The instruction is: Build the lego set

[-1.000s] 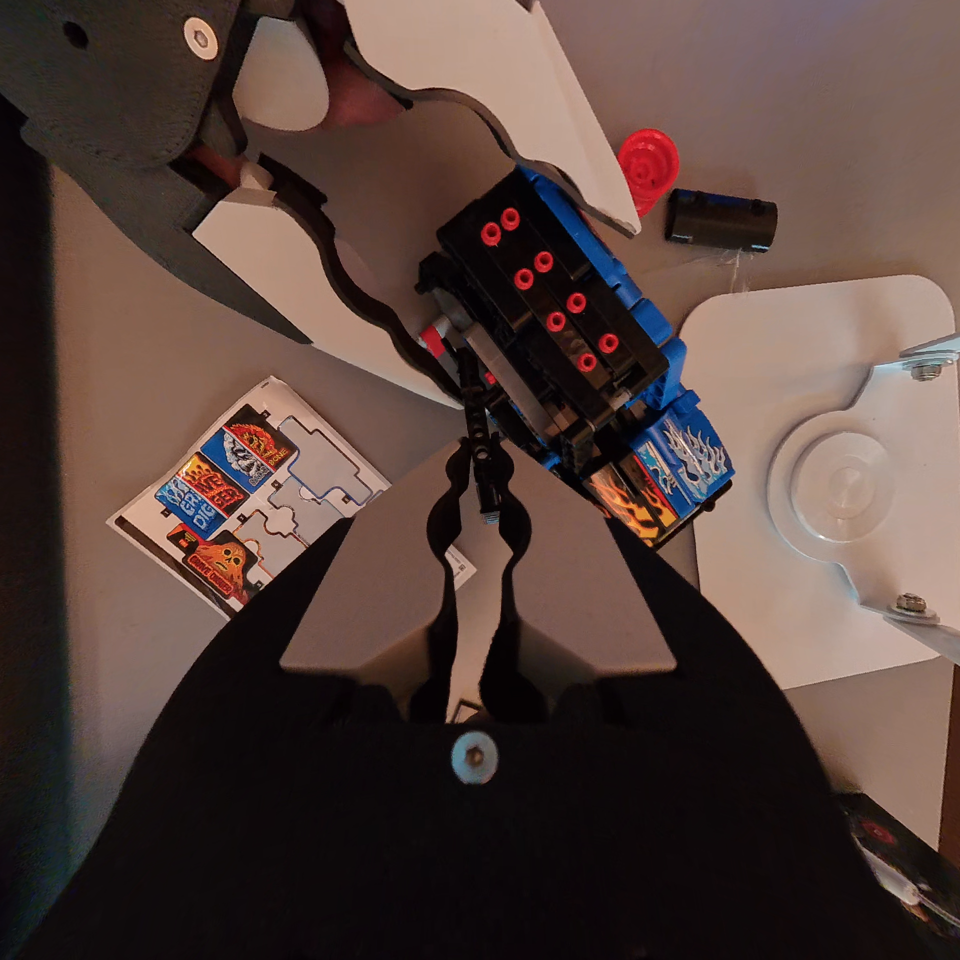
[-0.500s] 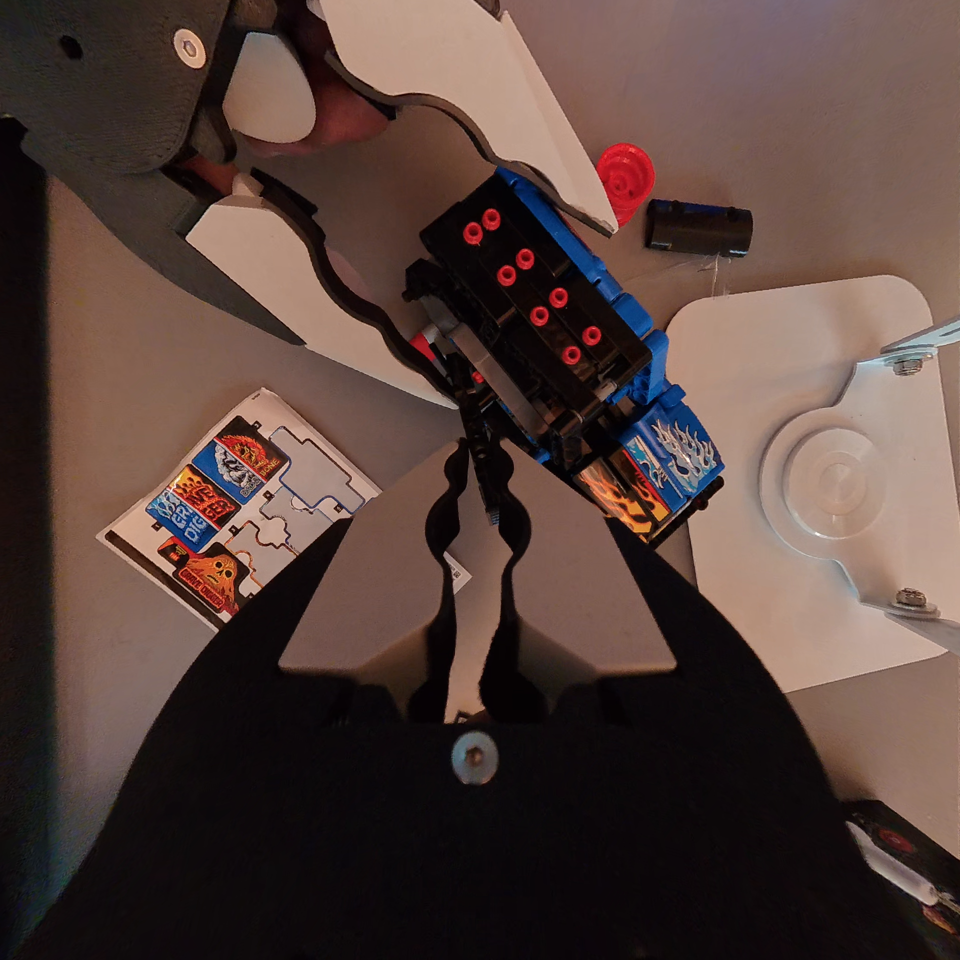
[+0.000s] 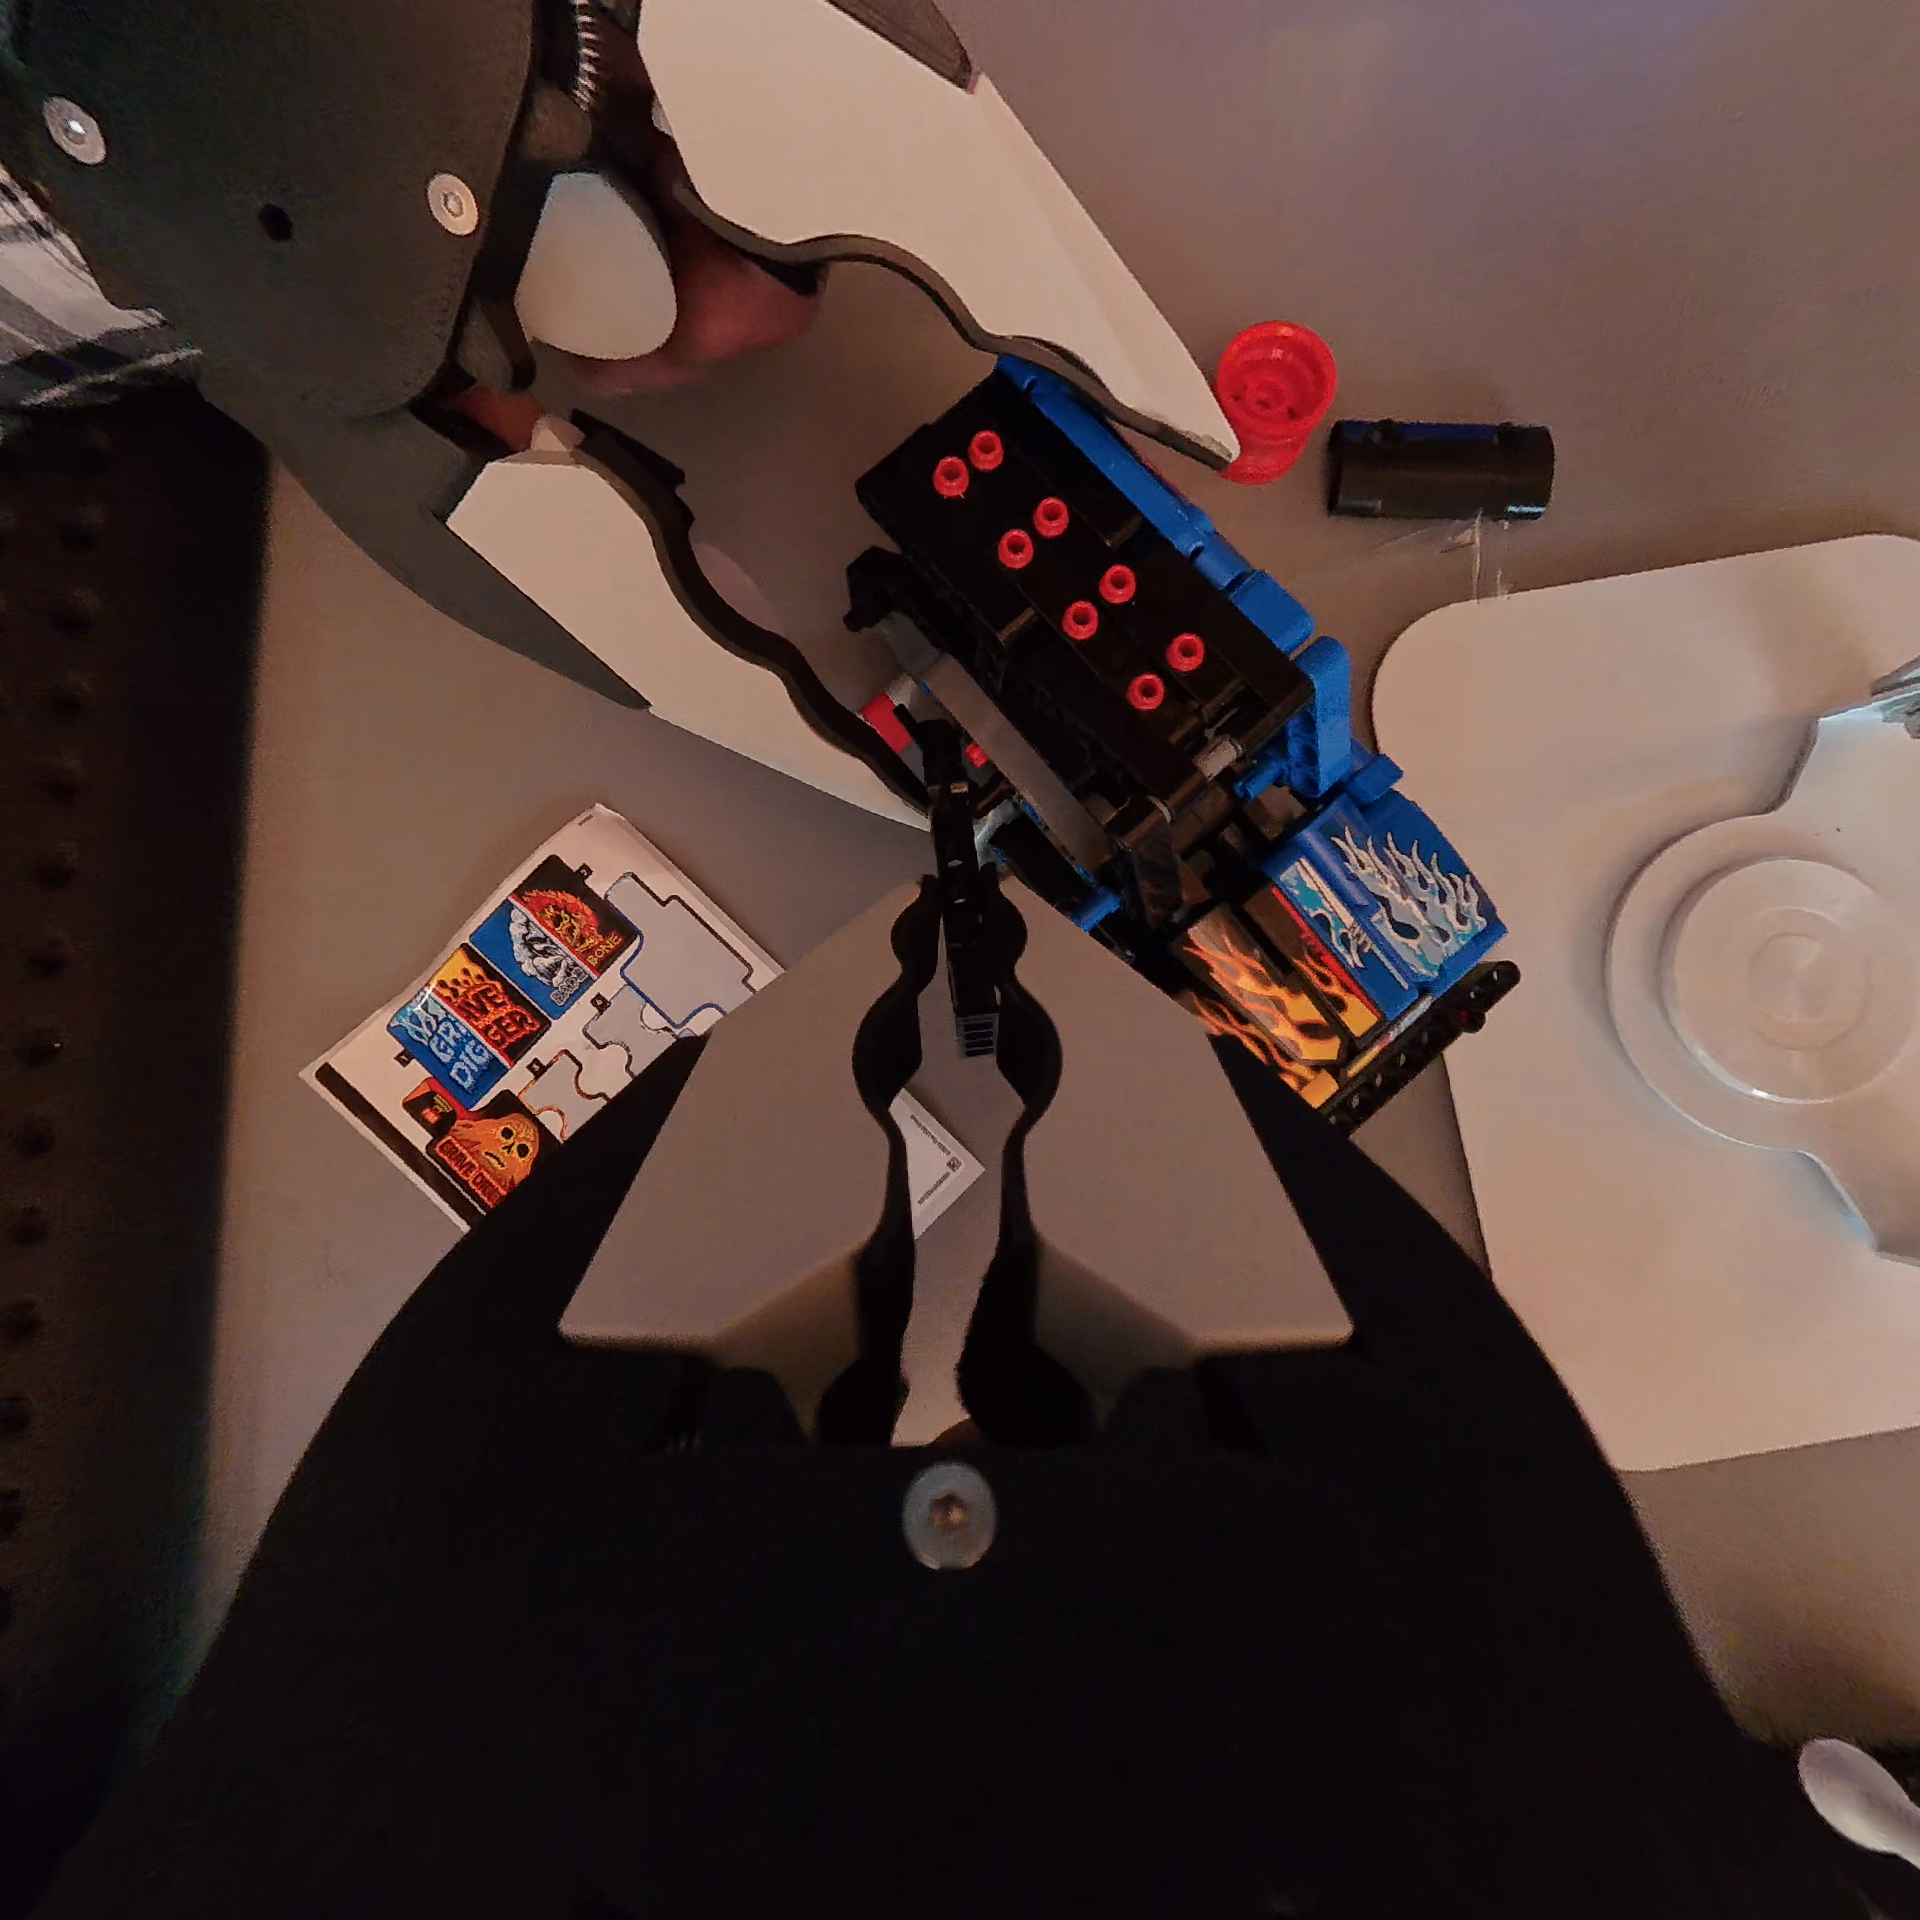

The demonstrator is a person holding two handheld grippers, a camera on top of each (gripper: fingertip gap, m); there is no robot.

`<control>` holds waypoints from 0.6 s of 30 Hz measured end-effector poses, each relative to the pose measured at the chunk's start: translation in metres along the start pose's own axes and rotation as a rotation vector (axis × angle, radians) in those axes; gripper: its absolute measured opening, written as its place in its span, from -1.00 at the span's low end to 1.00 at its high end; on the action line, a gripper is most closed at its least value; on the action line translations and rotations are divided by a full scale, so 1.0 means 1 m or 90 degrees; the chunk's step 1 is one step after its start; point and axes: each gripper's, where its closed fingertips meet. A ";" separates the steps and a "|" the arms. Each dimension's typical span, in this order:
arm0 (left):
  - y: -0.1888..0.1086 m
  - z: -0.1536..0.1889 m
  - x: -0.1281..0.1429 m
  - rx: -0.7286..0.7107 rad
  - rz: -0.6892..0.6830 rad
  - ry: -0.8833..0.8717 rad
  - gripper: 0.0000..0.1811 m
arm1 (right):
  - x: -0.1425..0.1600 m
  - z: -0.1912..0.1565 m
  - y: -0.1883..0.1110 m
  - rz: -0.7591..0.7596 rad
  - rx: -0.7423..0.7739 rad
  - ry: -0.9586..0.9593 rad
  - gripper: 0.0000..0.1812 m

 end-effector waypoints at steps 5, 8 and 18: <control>-0.001 0.000 0.000 0.001 0.003 -0.003 -0.10 | 0.003 0.000 -0.003 0.030 -0.056 0.026 -0.94; -0.001 -0.001 0.001 0.001 0.003 -0.005 -0.10 | 0.002 0.001 -0.003 0.050 -0.079 0.042 -0.94; 0.000 -0.002 0.002 -0.006 0.000 -0.007 -0.06 | 0.001 0.002 0.004 0.042 -0.047 0.018 -0.94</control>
Point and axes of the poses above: each gripper's, where its closed fingertips meet, y out along the fingers, x out of its underside, z = x × y across the jaws, and after that the axes turned 10 degrees about y, right-handed
